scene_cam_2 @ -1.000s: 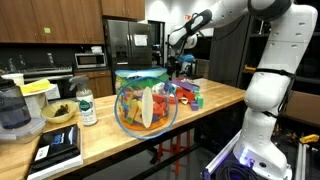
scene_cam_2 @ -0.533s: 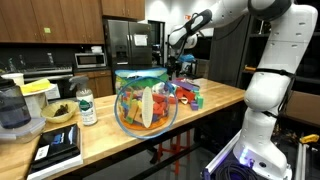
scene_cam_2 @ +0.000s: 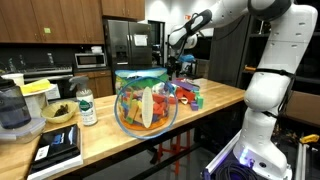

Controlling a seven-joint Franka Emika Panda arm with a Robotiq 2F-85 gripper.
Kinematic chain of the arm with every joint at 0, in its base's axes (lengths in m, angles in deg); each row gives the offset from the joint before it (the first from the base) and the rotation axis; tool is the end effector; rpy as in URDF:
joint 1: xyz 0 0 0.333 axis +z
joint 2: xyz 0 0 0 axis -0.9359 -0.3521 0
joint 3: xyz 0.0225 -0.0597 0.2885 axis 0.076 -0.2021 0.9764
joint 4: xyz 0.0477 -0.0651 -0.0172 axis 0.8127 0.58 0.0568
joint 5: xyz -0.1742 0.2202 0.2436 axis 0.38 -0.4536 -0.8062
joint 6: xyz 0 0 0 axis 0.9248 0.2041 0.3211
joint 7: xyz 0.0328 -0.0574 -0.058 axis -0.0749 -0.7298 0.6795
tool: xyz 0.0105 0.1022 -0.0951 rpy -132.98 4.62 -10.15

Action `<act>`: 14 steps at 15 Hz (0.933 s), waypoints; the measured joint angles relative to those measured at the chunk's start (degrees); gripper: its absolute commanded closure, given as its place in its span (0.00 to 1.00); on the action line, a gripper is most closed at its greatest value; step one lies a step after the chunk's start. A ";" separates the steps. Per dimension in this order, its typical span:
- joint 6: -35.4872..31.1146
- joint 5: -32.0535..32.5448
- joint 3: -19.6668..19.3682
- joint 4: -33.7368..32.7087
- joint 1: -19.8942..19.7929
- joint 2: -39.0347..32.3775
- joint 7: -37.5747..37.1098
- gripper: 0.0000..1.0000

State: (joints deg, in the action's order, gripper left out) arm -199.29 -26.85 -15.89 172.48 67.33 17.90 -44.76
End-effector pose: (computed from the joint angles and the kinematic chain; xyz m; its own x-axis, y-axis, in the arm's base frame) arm 0.5098 -0.0246 0.3999 0.9800 0.1834 0.0771 0.1820 -0.9830 0.0246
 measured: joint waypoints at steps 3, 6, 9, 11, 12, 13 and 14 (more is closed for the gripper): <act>0.00 0.00 0.19 -0.23 0.20 -0.01 0.01 0.00; -0.01 0.47 0.54 -0.86 0.91 -0.01 0.01 0.00; -0.02 2.15 0.58 -1.22 1.21 0.01 -0.01 0.00; 0.02 3.59 0.30 -1.19 1.14 0.03 -0.12 0.00; 0.08 4.25 0.10 -1.11 1.01 0.04 -0.19 0.00; 0.11 4.90 -0.11 -0.94 0.85 0.05 -0.33 0.00; 0.12 5.48 -0.39 -0.66 0.66 0.10 -0.58 0.00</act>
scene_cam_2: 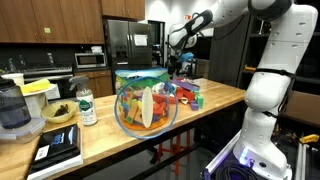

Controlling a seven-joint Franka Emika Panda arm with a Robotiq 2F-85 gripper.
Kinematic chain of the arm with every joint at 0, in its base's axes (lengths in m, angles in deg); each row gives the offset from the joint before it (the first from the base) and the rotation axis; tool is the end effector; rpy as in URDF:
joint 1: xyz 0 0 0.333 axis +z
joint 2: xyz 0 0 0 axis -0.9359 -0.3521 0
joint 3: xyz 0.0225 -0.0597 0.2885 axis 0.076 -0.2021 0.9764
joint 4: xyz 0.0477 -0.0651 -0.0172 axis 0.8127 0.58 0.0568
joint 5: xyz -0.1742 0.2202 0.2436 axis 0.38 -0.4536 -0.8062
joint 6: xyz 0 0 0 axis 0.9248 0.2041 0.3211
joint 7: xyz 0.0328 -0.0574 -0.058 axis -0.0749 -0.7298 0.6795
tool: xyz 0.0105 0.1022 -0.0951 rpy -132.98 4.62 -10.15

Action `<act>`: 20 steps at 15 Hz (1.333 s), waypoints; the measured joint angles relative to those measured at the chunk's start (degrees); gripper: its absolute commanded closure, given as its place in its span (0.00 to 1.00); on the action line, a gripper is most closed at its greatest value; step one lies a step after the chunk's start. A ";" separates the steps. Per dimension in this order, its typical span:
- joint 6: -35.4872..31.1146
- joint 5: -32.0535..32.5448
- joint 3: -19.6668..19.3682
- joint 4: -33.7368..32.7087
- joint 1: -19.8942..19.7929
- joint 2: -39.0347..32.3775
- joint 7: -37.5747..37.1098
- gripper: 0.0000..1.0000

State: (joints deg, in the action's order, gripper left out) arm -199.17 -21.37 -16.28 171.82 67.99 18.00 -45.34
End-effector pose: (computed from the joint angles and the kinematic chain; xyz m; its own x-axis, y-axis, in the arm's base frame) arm 0.5121 -0.0289 0.4061 0.9712 0.2286 0.0678 0.2207 -0.9694 0.1073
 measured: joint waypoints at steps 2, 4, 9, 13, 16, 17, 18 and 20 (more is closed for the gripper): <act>0.00 1.12 -0.66 0.69 -0.38 0.11 -0.66 0.00; 0.00 2.32 -1.23 1.59 -0.92 0.33 -1.45 0.00; -0.12 5.19 -2.44 4.81 -2.05 1.55 -3.53 0.00; -1.50 5.76 -2.56 6.80 -2.22 1.97 -4.54 0.00; -3.53 6.51 -2.55 8.14 -2.22 1.98 -5.20 0.00; -4.35 6.64 -2.55 8.55 -2.22 1.98 -5.25 0.00; -5.10 6.84 -2.55 8.98 -2.22 1.98 -5.28 0.00; -6.40 7.20 -2.56 9.76 -2.22 1.95 -5.34 0.00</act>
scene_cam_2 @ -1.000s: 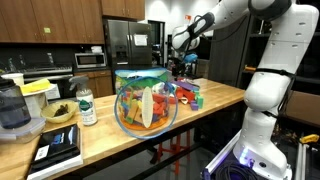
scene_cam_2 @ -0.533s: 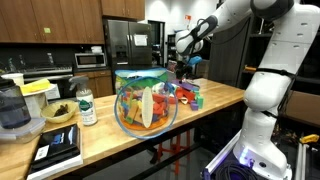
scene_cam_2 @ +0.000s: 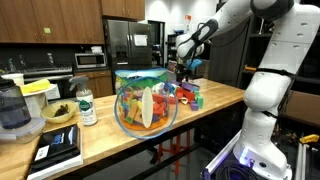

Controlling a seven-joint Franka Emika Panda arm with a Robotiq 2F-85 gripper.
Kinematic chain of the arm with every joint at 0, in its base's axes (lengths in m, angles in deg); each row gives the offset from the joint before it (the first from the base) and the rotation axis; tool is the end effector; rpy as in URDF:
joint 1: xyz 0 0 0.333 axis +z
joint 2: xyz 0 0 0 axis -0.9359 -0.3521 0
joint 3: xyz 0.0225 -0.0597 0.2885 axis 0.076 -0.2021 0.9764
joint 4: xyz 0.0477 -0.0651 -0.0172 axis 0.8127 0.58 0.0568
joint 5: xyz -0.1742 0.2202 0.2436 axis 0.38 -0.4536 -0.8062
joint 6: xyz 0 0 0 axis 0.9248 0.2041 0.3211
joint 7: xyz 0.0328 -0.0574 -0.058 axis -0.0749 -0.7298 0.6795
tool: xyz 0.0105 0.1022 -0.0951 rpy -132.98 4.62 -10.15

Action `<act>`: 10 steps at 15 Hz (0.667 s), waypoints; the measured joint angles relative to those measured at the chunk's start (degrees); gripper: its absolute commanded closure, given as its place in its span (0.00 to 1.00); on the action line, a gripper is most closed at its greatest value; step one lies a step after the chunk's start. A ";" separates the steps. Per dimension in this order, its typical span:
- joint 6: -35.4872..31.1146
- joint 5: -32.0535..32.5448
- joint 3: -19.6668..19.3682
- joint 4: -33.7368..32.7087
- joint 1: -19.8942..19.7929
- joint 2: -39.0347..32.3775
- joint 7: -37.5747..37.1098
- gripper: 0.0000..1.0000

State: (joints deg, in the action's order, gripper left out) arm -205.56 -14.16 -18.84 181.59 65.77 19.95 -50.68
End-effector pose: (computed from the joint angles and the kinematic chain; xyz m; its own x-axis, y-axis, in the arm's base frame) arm 0.4779 -0.0721 0.3580 0.9894 0.1418 0.0321 0.1337 -0.9741 0.1822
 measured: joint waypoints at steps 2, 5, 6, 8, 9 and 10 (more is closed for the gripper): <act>-1.09 0.11 -0.07 0.67 -0.01 -0.17 -0.01 0.04; -3.49 0.11 -0.55 1.61 -0.14 -0.65 -0.01 0.11; -3.90 0.11 -0.60 1.75 -0.18 -0.66 -0.02 0.19; -4.15 0.11 -0.69 1.88 -0.23 -0.66 -0.02 0.29; -4.21 0.11 -0.73 1.88 -0.23 -0.66 -0.02 0.29; -4.24 0.11 -0.74 1.88 -0.23 -0.66 -0.02 0.29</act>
